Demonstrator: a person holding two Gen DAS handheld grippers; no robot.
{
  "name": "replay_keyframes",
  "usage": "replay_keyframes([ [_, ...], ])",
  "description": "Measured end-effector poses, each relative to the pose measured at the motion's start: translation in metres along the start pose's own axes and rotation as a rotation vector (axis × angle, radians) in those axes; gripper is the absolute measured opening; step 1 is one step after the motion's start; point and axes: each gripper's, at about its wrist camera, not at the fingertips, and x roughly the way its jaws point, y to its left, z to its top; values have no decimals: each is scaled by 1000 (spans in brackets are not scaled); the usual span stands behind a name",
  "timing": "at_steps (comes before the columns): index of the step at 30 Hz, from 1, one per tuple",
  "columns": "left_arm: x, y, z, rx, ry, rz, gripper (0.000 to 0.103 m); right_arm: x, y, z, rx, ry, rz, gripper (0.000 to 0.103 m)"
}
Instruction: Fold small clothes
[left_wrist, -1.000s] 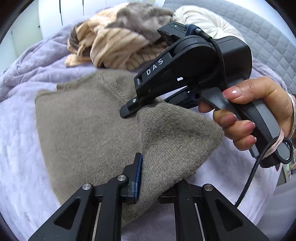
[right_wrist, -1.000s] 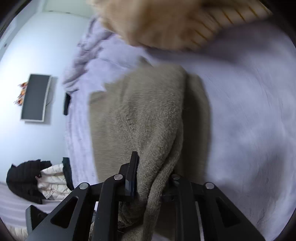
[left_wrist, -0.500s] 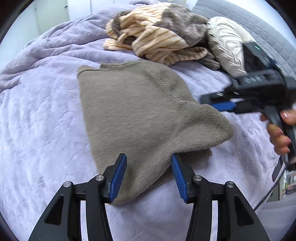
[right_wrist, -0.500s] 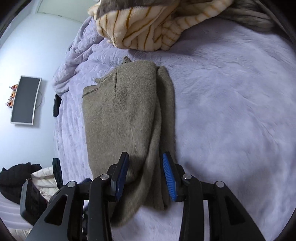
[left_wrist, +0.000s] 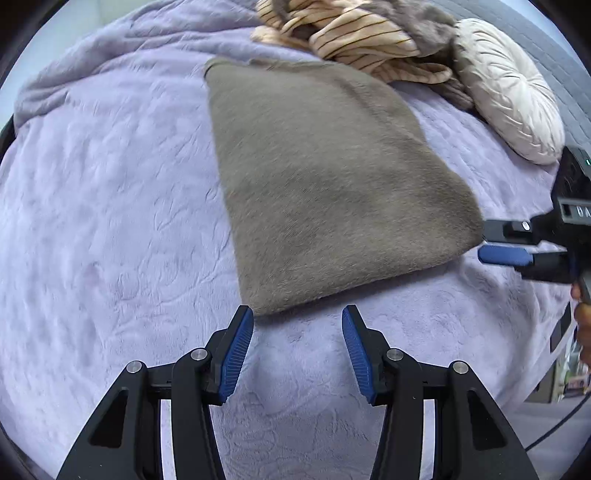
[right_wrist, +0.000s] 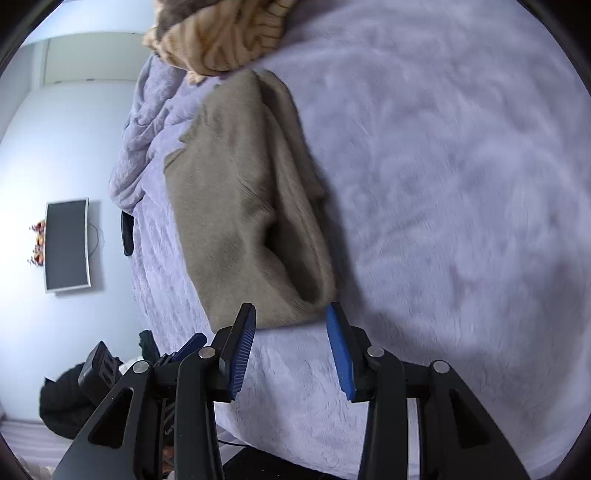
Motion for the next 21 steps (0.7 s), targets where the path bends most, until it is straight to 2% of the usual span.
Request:
replay_keyframes([
  [4, 20, -5, 4, 45, 9, 98, 51, 13, -6, 1, 24, -11, 29, 42],
  [5, 19, -3, 7, 29, -4, 101, 51, 15, -4, 4, 30, -19, 31, 25],
  [6, 15, 1, 8, 1, -28, 108, 51, 17, 0, 8, 28, -25, 31, 17],
  [7, 11, 7, 11, -40, -56, 123, 51, 17, 7, 11, 8, -31, 31, 16],
  [9, 8, 20, 13, -123, -71, 112, 52, 15, 22, 11, -56, -35, 39, 15],
  [11, 14, 33, 11, -189, -52, 79, 52, 15, 30, 9, -101, -25, 6, 15],
  [16, 19, 34, -4, -194, -5, 80, 52, 36, 2, 1, -57, 17, -148, 16],
  [19, 8, 37, -14, -198, 0, 87, 52, 29, -9, -5, -4, 4, -152, 18],
  [21, 1, 41, -18, -206, 5, 104, 52, 22, -6, -9, -19, -1, -185, 22],
])
